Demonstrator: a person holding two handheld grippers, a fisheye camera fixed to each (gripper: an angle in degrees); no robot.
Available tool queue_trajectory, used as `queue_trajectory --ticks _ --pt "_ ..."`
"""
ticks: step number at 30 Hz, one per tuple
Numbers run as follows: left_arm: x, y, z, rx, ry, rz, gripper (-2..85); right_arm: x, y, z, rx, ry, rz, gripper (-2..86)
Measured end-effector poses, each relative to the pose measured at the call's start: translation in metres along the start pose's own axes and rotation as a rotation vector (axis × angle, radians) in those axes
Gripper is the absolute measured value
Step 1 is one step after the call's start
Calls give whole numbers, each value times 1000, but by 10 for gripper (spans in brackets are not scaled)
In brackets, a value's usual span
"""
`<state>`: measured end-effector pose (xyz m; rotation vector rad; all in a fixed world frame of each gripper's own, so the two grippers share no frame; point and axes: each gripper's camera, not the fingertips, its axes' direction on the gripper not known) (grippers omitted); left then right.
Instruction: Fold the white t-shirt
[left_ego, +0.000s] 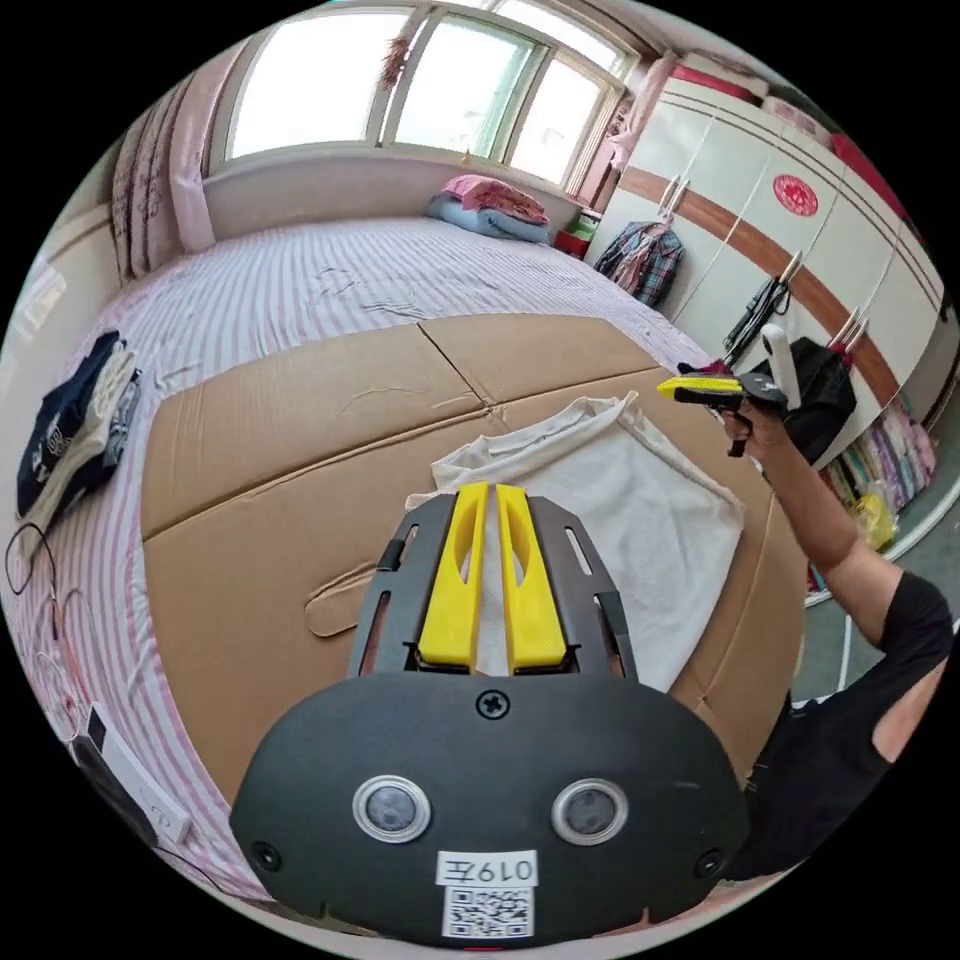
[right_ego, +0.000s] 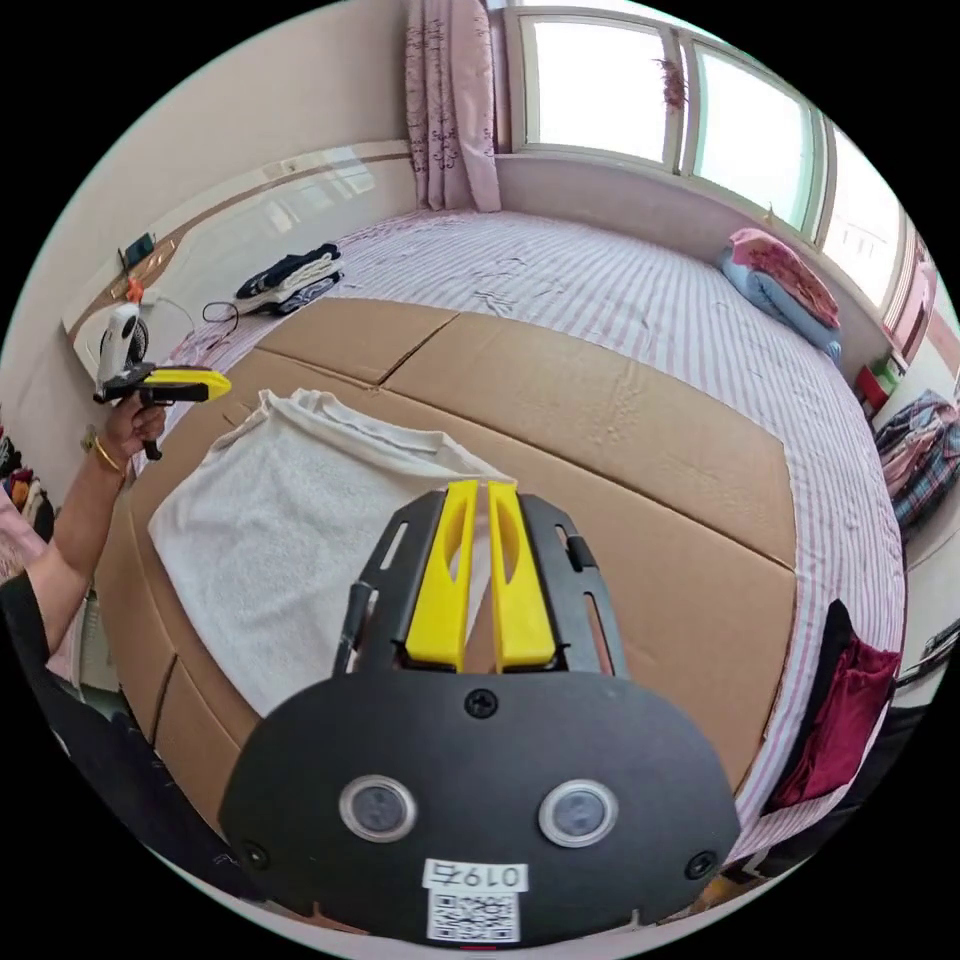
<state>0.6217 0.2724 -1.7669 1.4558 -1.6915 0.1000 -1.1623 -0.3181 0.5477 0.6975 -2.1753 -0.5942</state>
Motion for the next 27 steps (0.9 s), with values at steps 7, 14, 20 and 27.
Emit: queue_trajectory --ticks 7,14,20,27 --pt "68 62 25 -63 -361 77 41 -71 56 53 -67 89 -120 83" --pt "72 96 37 -141 -374 -24 16 -77 89 101 -108 135 -77 18" --pt "83 127 34 -132 -325 -35 9 -85 113 130 -94 84 -78 53" --pt "102 164 35 -144 -295 -69 11 -109 136 185 -137 113 -97 35"
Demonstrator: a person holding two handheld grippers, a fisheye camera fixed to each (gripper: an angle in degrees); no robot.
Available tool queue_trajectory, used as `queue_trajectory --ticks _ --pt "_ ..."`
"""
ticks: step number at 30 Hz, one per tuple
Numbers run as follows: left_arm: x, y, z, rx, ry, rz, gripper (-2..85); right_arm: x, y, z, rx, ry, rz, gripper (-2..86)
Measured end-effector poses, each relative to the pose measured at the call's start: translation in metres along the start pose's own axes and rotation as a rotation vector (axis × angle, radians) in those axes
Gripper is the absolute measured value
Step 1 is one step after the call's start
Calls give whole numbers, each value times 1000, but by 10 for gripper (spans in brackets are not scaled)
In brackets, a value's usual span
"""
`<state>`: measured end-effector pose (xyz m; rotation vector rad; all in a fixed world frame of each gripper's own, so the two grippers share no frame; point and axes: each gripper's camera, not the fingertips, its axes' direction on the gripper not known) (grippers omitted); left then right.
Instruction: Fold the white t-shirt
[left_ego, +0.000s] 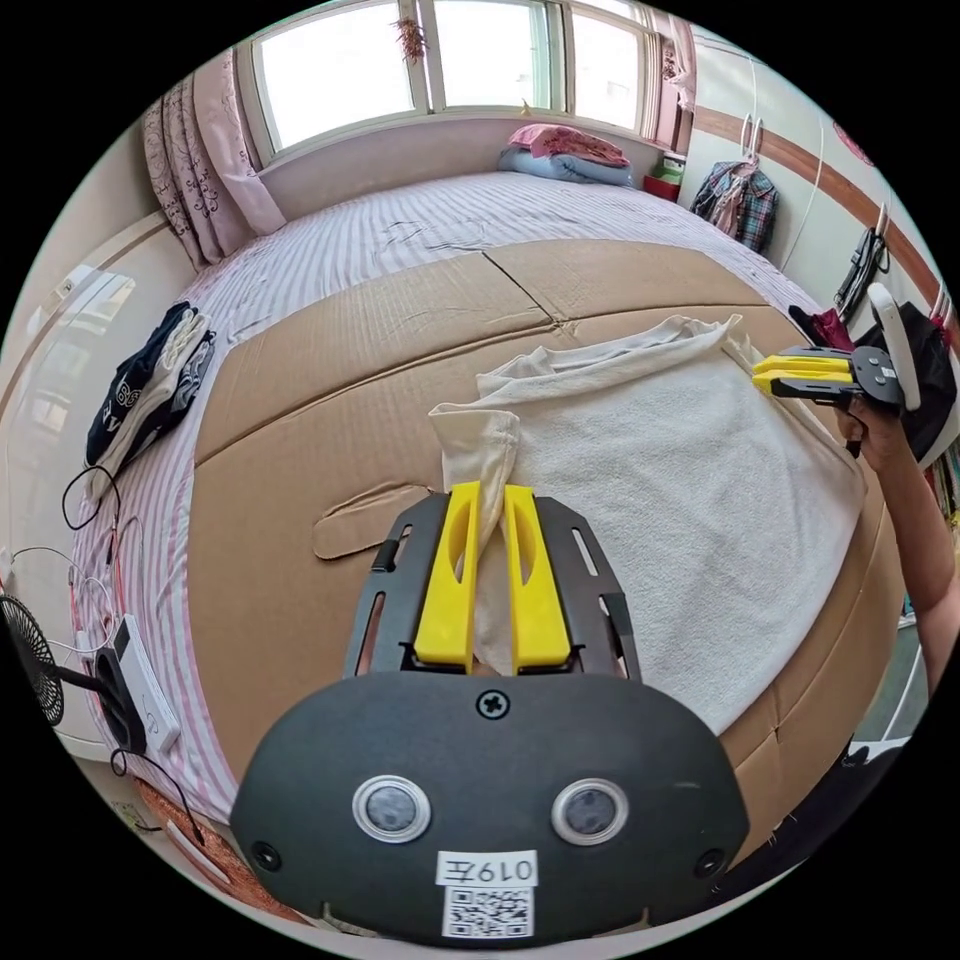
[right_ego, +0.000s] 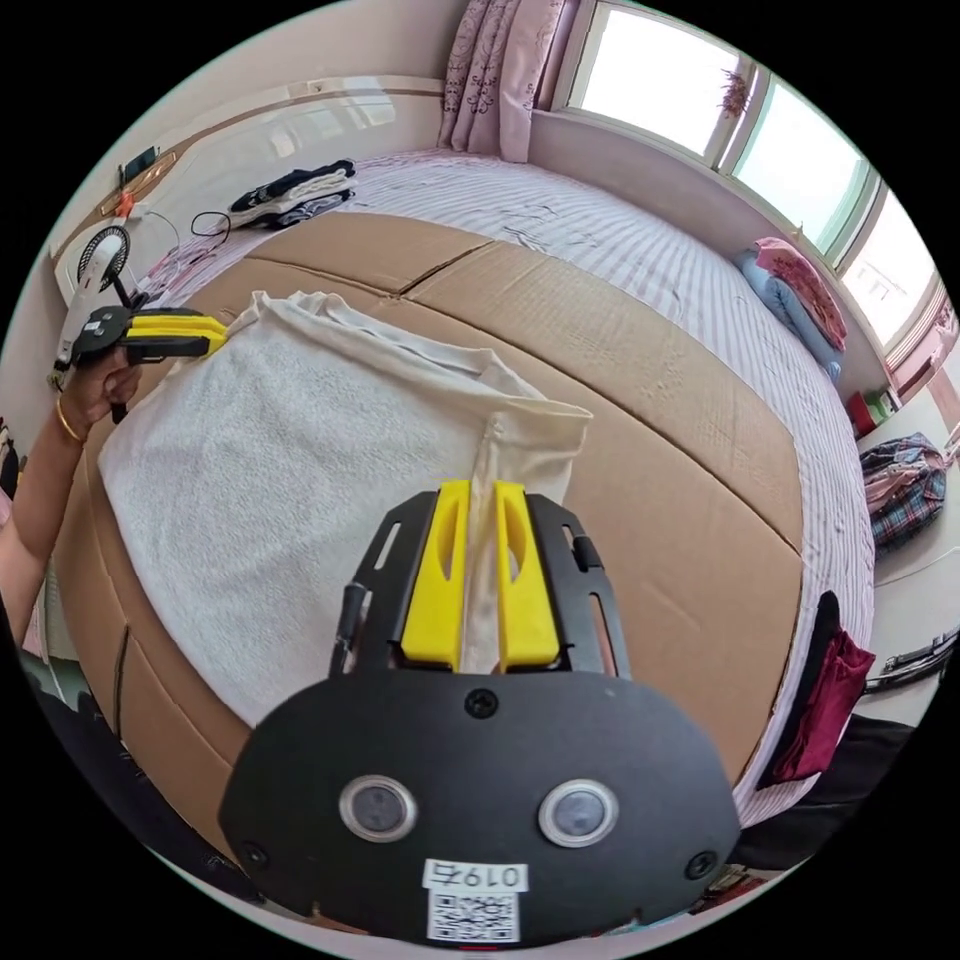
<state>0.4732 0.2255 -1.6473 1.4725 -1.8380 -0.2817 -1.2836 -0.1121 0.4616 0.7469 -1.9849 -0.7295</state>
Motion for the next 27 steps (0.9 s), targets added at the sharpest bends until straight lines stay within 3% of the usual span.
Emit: queue_trajectory --ticks 8,14,16,23,27 --pt "2 50 -15 11 -4 -131 17 15 53 26 109 26 209 -5" --pt "10 111 -36 53 8 -209 17 27 120 55 86 128 348 -7" --pt "29 134 -49 92 -14 -139 17 10 143 53 121 165 307 -8" --pt "178 258 -97 206 -174 438 19 -136 254 48 279 176 -142 2" --pt "245 322 -97 162 -248 667 32 -202 308 70 249 234 -343 24"
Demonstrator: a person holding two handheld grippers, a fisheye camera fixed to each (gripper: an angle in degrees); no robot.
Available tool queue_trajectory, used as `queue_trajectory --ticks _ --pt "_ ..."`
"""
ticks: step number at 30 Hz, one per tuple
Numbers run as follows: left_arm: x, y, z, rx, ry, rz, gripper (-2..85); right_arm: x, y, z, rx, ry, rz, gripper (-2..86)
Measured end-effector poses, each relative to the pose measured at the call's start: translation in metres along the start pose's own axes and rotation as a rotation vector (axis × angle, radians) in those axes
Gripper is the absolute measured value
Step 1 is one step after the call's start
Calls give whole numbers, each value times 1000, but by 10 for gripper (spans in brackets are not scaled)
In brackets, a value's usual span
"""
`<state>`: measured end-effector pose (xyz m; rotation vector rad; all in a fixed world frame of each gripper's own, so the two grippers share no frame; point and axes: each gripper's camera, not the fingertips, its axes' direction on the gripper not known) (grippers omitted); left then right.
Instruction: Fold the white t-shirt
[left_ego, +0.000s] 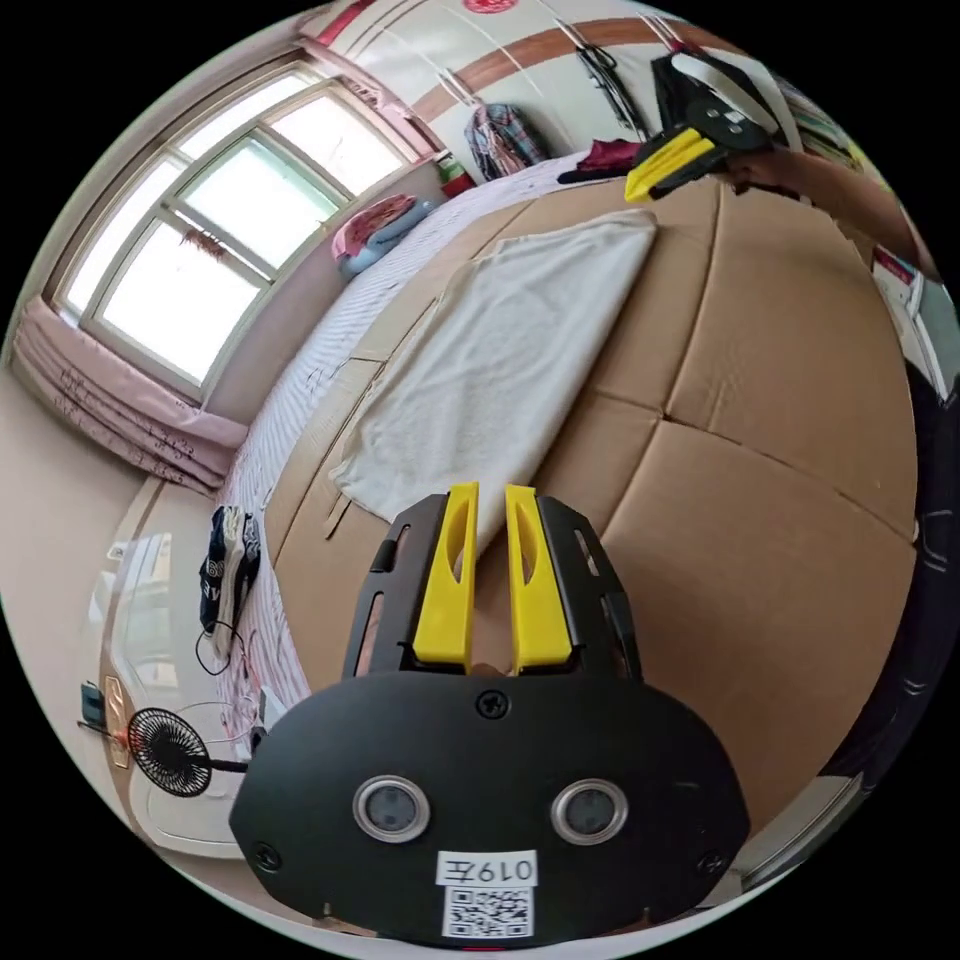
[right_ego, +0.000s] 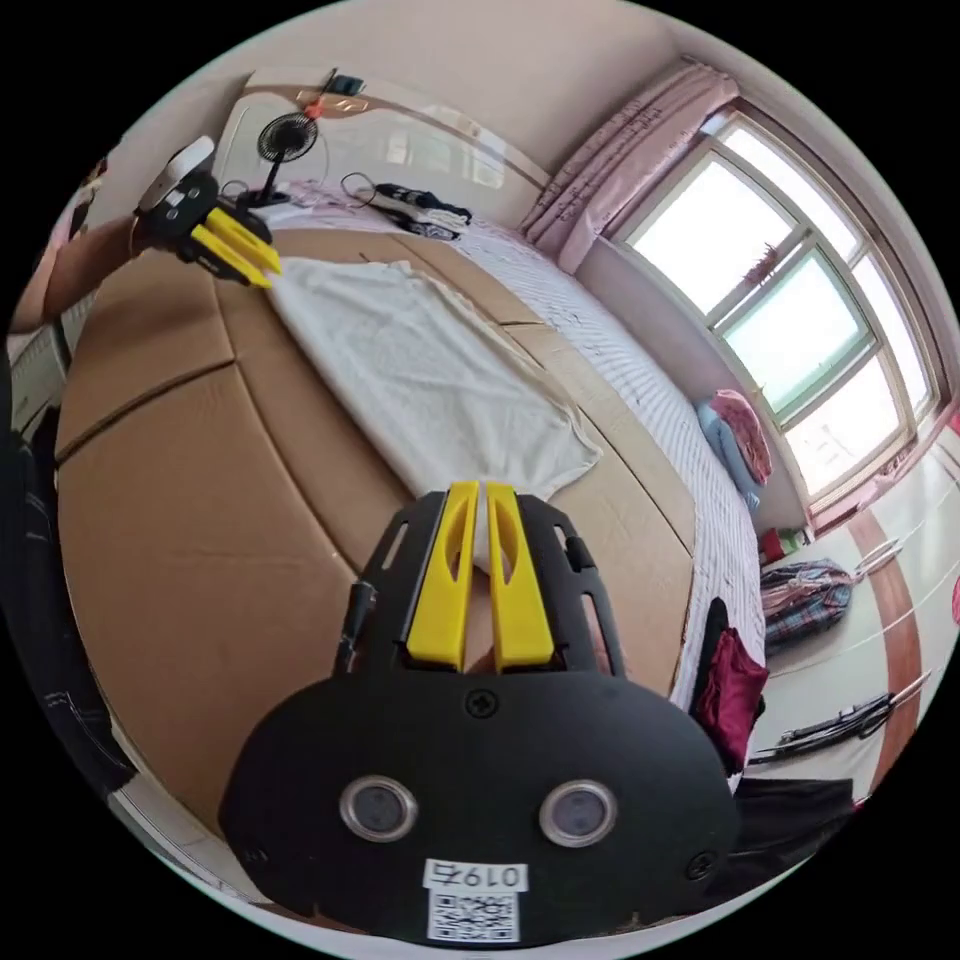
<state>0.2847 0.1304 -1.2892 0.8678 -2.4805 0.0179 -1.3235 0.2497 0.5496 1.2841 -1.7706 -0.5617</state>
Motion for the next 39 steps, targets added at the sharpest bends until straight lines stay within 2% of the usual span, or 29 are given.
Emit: queue_trajectory --ticks 2,9,20,25,32,39 --pt "25 4 -3 -29 -43 47 44 -44 13 15 -86 49 -140 63" --pt "62 15 -11 -47 -30 20 60 -100 34 65 -163 94 -258 73" --pt "100 38 -29 -76 9 40 20 -159 67 121 -206 116 -303 -4" --pt "100 57 -61 -57 26 16 15 -174 91 108 -183 120 -265 -8" --pt "135 99 -139 -55 63 121 16 -237 144 50 -127 98 -284 -9" --pt "196 149 -184 -163 97 191 14 -320 204 14 -133 62 -277 -8"
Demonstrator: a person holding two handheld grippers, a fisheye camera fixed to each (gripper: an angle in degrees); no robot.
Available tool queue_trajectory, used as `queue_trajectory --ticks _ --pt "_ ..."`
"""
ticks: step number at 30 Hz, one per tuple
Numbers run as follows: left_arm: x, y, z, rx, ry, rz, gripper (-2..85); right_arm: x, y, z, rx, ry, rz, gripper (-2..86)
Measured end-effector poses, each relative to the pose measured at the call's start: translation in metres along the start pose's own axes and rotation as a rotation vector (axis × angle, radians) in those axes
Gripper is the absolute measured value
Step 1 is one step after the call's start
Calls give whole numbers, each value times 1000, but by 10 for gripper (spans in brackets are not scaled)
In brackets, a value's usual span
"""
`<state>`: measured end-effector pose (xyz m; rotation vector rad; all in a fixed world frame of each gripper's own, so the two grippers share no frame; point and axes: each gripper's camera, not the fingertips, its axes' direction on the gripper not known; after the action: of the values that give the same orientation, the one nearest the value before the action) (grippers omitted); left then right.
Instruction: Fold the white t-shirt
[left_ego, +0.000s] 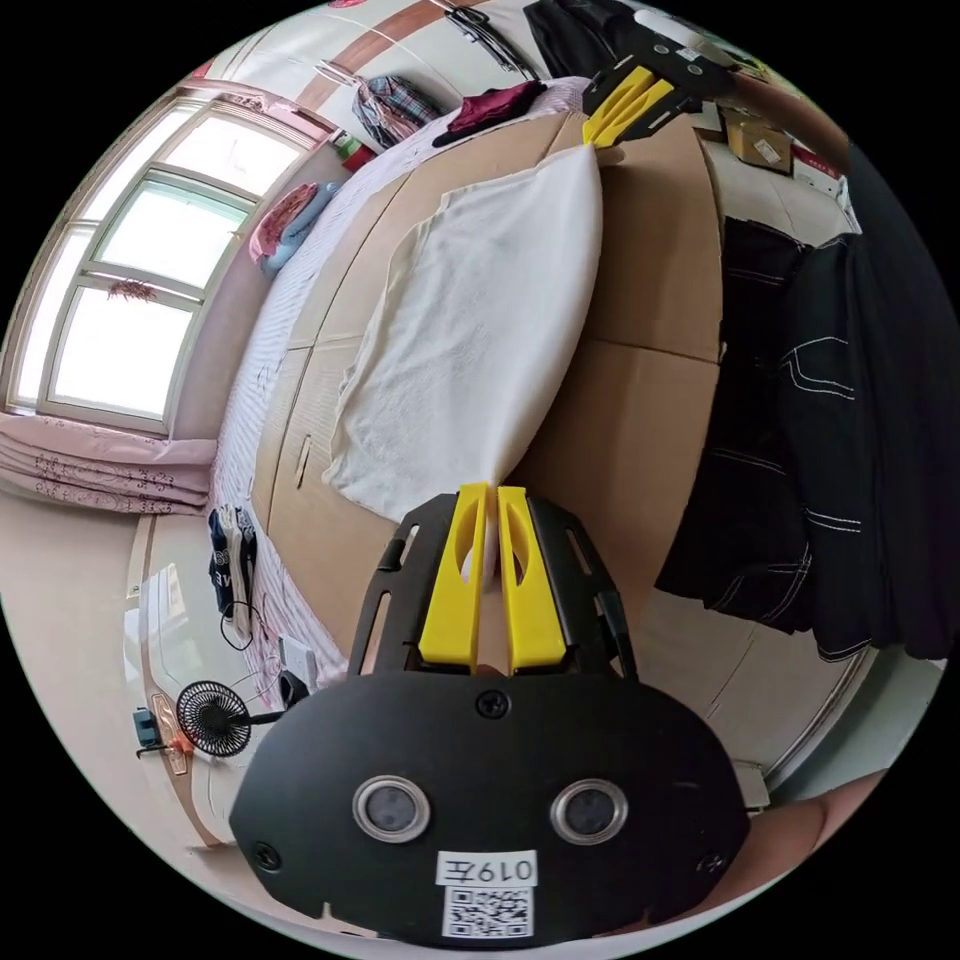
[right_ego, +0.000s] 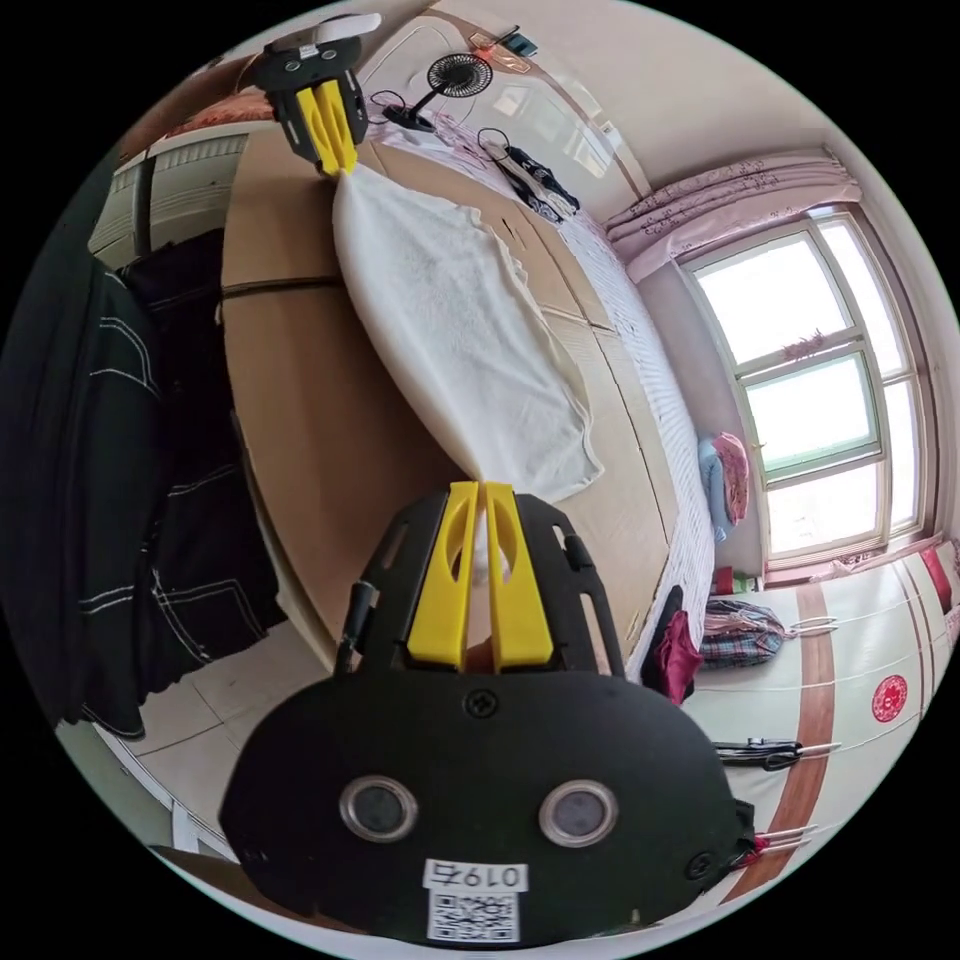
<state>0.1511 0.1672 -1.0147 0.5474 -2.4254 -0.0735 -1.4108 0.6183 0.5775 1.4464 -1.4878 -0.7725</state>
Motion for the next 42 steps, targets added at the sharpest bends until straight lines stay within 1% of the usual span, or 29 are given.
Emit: queue_trajectory --ticks 2,6,9,10,13,15,17,18,19,20,21,22,23,24,26,28,30,32,33,38,42 --pt "7 12 -2 -19 17 -19 14 -24 15 -2 1 -39 33 -8" --pt "12 38 -11 -8 96 -57 12 -51 35 1 -27 -45 55 -6" --pt "11 55 -11 -11 104 -69 10 -63 51 8 -18 -106 84 -1" --pt "10 58 -11 -15 109 -74 10 -71 56 11 -20 -107 73 7" --pt "4 78 -15 -5 153 -90 11 -91 70 15 -43 -31 46 41" --pt "-4 101 -24 41 216 -126 11 -92 83 14 -43 -69 69 57" --pt "-14 123 -31 86 279 -170 12 -85 108 7 -13 -117 166 62" --pt "-23 139 -35 123 298 -235 12 -81 115 5 -4 -125 202 62" --pt "-29 148 -37 143 295 -286 12 -72 129 2 17 -141 289 55" --pt "-42 166 -40 189 285 -403 13 -63 143 1 29 -142 394 44" --pt "-54 185 -43 241 278 -529 13 -58 150 1 30 -135 451 37" --pt "-59 194 -43 266 274 -594 14 -50 163 3 27 -119 558 28" --pt "-67 211 -45 315 270 -703 15 -46 174 6 22 -121 630 24" --pt "-72 225 -45 358 276 -772 17 -45 179 8 21 -133 656 26" --pt "-78 242 -41 375 285 -853 21 -43 195 17 31 -192 721 36" --pt "-84 256 -36 367 325 -888 28 -37 209 20 59 -230 758 38" --pt "-93 274 -31 367 365 -930 42 -23 225 26 100 -312 813 38" --pt "-101 288 -27 371 397 -970 52 -2 245 35 144 -435 862 38" --pt "-106 296 -25 379 430 -984 56 2 248 38 147 -454 867 39" --pt "-118 319 -20 389 466 -1017 60 23 270 55 155 -548 881 46" --pt "-127 329 -16 365 486 -1007 57 35 283 58 168 -581 906 26"
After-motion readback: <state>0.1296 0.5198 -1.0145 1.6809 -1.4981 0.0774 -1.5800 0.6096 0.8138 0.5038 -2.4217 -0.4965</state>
